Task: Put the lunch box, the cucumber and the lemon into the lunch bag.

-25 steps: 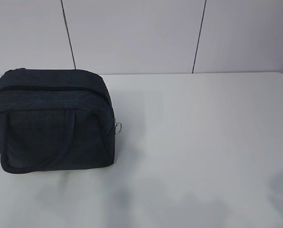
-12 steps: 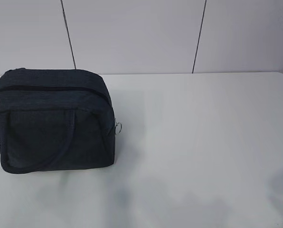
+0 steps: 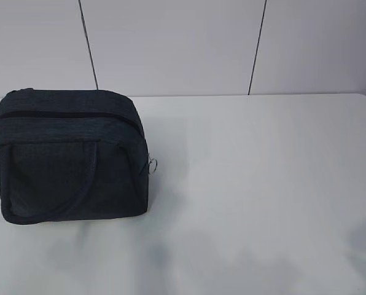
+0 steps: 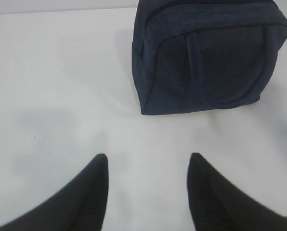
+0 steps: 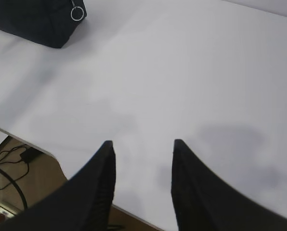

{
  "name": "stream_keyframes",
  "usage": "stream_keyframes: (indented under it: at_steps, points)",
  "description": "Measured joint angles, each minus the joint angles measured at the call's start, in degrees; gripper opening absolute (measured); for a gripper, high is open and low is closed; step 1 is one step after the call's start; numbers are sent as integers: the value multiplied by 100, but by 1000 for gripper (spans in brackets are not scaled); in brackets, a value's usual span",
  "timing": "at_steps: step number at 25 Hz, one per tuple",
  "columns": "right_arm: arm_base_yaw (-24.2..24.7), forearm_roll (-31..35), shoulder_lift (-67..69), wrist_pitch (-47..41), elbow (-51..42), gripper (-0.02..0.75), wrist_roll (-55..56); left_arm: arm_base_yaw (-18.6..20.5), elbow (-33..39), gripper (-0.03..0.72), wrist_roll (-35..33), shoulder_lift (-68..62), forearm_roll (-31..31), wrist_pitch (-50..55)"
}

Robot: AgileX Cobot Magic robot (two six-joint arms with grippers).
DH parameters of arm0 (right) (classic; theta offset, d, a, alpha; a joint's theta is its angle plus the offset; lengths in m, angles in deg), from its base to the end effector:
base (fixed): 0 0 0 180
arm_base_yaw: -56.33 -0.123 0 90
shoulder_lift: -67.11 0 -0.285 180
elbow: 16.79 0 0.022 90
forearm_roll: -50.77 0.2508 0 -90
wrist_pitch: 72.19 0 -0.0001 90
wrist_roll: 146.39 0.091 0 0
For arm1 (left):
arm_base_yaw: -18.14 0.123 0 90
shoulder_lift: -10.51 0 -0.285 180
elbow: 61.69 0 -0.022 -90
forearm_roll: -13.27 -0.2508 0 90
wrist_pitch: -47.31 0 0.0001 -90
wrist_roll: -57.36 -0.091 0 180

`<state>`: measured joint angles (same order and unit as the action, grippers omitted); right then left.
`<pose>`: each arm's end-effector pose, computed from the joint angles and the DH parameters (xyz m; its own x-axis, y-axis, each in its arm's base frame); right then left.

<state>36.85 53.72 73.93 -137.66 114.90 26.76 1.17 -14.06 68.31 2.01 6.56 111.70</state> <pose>-0.0123 0.0002 0.2720 -0.4408 -0.2598 -0.8592 -0.4163 0.9072 -0.0607 -0.0047 0.0115 0.2773 -0.5072 0.0094 -0.8618 0.1337 0.9887 -0.0679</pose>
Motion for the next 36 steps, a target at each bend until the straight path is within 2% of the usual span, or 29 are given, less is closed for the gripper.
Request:
stream_keyframes:
  at_steps: [3,8,11,16,36]
  points:
    - [374,0,0,0,0,281,0,155,0,379,0,0,0,0]
    - [1814,0,0,0,0,281,3,773,0,379,0,0,0,0]
    - [2241,0,0,0,0,281,13,957,0,379,0,0,0,0]
    - [2329,0,0,0,0,281,13,1108,0,379,0,0,12,0]
    - [2329,0,0,0,0,281,25,1108,0,379,0,0,12,0]
